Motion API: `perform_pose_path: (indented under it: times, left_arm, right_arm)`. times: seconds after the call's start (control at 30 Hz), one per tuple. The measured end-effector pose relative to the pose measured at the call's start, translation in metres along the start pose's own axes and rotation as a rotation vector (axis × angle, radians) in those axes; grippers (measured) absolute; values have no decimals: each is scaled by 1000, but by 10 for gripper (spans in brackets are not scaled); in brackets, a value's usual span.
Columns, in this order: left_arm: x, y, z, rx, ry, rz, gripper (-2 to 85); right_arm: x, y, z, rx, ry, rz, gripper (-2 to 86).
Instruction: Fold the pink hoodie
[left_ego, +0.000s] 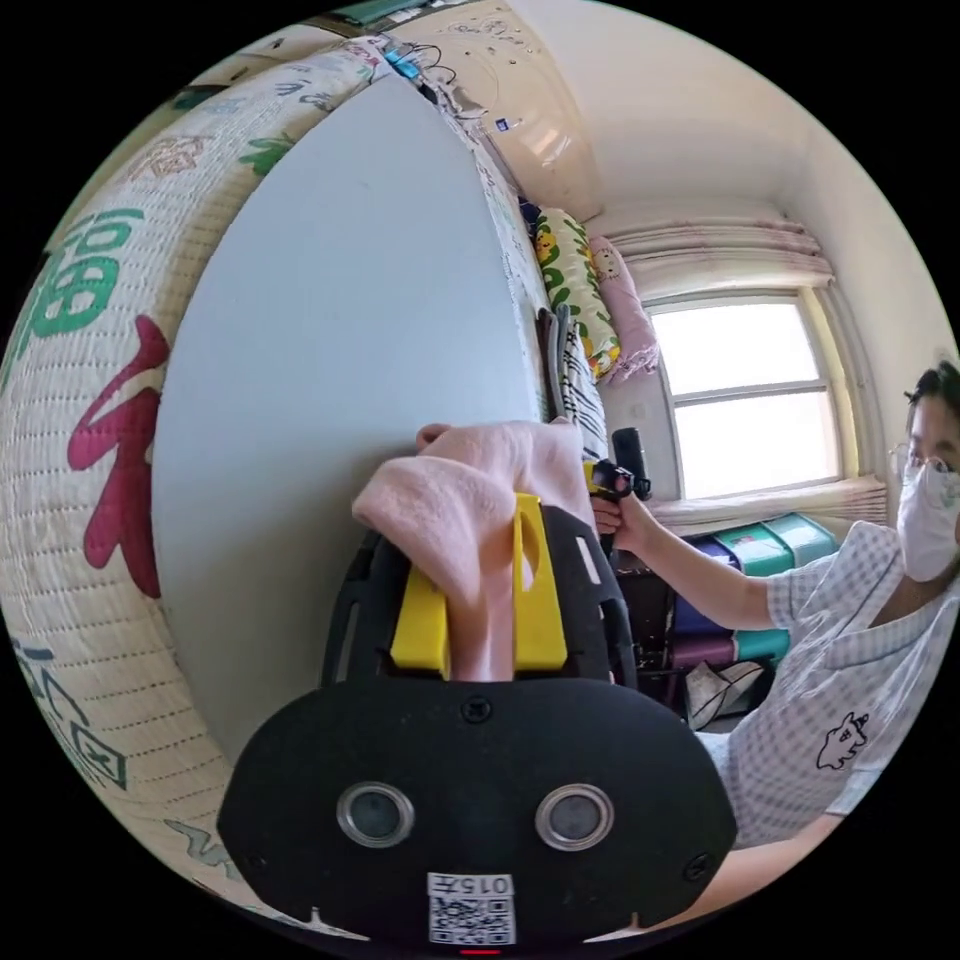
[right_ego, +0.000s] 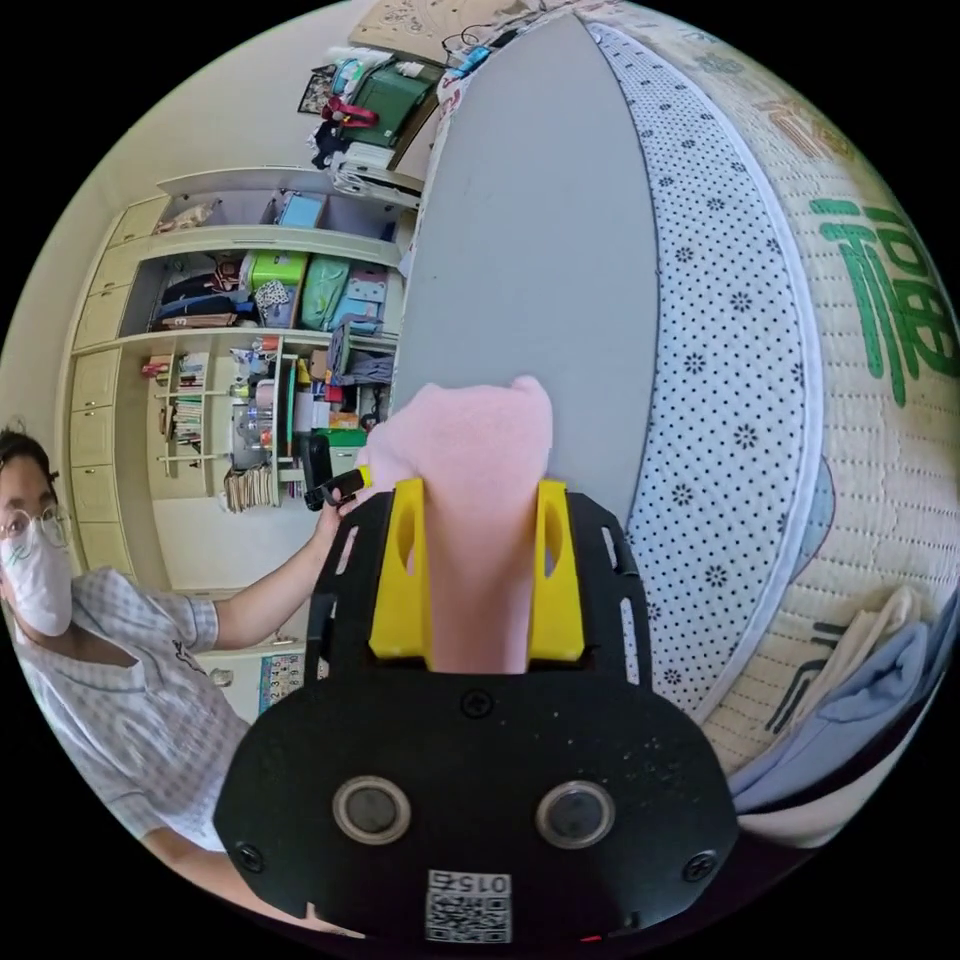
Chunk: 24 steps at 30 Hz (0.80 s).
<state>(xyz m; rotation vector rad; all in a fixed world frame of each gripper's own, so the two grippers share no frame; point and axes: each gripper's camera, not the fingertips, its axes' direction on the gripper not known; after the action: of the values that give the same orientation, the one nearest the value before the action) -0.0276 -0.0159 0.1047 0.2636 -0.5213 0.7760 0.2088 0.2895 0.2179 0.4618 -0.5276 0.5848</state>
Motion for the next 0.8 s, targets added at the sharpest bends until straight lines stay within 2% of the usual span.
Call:
perform_pose_path:
  times: [0.1, 0.23, 0.37, 0.47, 0.63, 0.7, 0.8]
  left_arm:
    - [41, 4, -15, 33, 36, 107, 80]
    - [131, 6, -49, 153, 186, 290, 74]
    - [240, -27, -56, 149, 188, 593, 72]
    - [299, -65, -34, 147, 188, 738, 72]
    - [365, -121, 31, 177, 236, 808, 73]
    - [381, -140, 62, 187, 275, 777, 73]
    - [395, -171, 118, 177, 377, 658, 73]
  right_arm:
    - [-15, 33, -8, 114, -55, -76, 98]
    - [-65, 116, -64, 453, -139, -252, 91]
    - [-110, 180, -114, 680, -36, -426, 90]
    - [-109, 194, -150, 797, 14, -493, 90]
    - [-83, 194, -224, 858, 81, -578, 89]
    - [-73, 192, -253, 828, 114, -585, 89]
    - [-47, 182, -297, 747, 100, -479, 89]
